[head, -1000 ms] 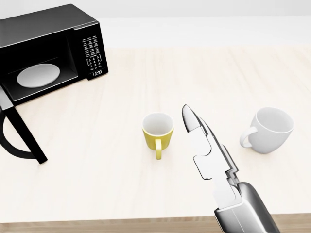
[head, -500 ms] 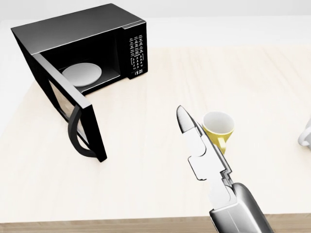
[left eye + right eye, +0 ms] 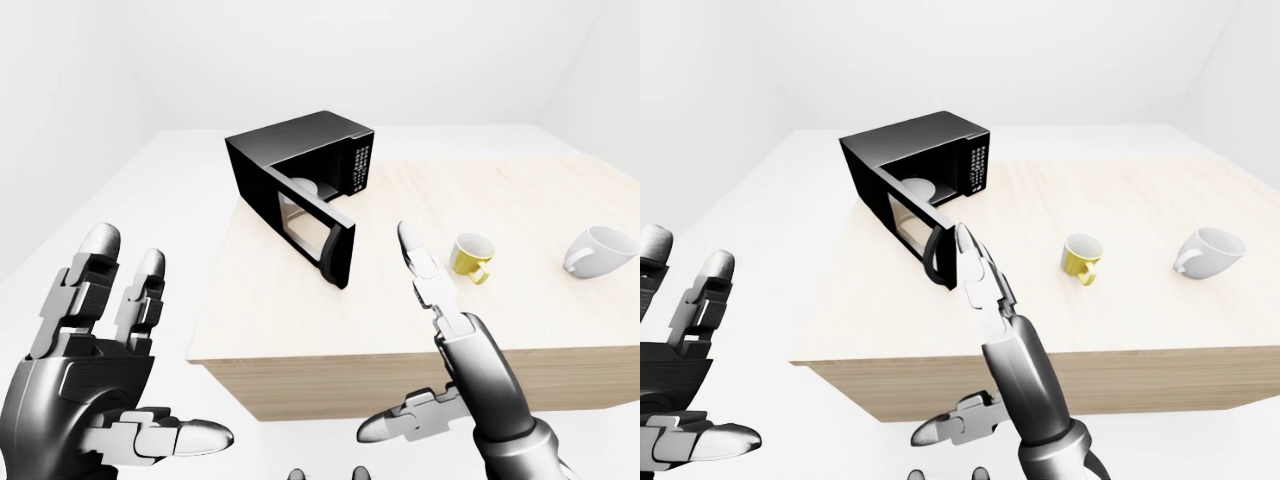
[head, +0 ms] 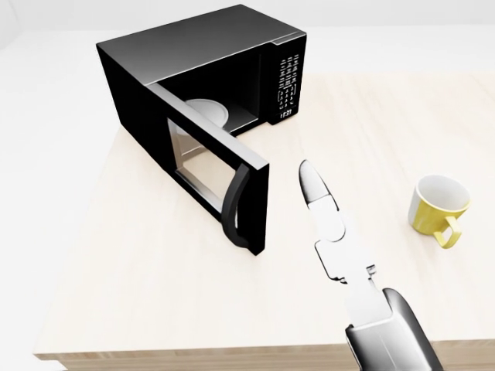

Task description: Close the microwave.

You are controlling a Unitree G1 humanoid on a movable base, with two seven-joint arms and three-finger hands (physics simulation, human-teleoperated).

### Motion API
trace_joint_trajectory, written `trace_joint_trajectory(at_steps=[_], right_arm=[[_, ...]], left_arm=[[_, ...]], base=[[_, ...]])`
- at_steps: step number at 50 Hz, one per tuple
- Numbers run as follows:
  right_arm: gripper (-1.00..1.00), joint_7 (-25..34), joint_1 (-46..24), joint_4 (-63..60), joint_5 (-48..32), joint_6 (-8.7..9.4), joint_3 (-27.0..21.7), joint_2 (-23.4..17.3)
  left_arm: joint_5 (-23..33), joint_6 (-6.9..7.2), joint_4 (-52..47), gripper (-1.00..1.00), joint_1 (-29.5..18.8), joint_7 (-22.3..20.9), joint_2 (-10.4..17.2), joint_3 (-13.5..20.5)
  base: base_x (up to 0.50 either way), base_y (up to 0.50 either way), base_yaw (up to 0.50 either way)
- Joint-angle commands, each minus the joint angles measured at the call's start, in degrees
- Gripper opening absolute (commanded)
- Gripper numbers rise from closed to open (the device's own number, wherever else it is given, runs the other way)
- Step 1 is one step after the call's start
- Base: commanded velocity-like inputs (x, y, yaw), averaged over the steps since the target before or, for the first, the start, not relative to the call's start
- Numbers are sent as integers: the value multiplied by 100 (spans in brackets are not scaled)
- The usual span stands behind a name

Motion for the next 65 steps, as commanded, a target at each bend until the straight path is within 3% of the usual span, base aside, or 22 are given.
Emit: trace_joint_trajectory(at_steps=[1, 28, 33, 35, 45, 65], right_arm=[[100, -98, -21, -1, -14, 90, 69, 0], [100, -153, -170, -1, -83, 243, 72, 0], [100, -200, -143, -1, -247, 166, 98, 0], [100, -366, -188, -1, -183, 282, 160, 0], [100, -501, -398, -1, -264, 282, 47, 0], [100, -515, -380, -1, -236, 282, 84, 0]], left_arm=[[6, 0, -1, 100, -32, -16, -29, 7], [-35, 0, -1, 100, -129, -42, -75, 53], [-107, 0, 0, 100, -135, -73, -181, 112], [-58, 0, 0, 100, -152, -78, -209, 134], [319, 0, 0, 100, -147, -154, -321, -75], [452, 0, 0, 100, -177, -159, -352, -114]], base=[[0, 50, 0], [0, 50, 0], [0, 50, 0], [0, 0, 0], [0, 0, 0], [0, 0, 0]])
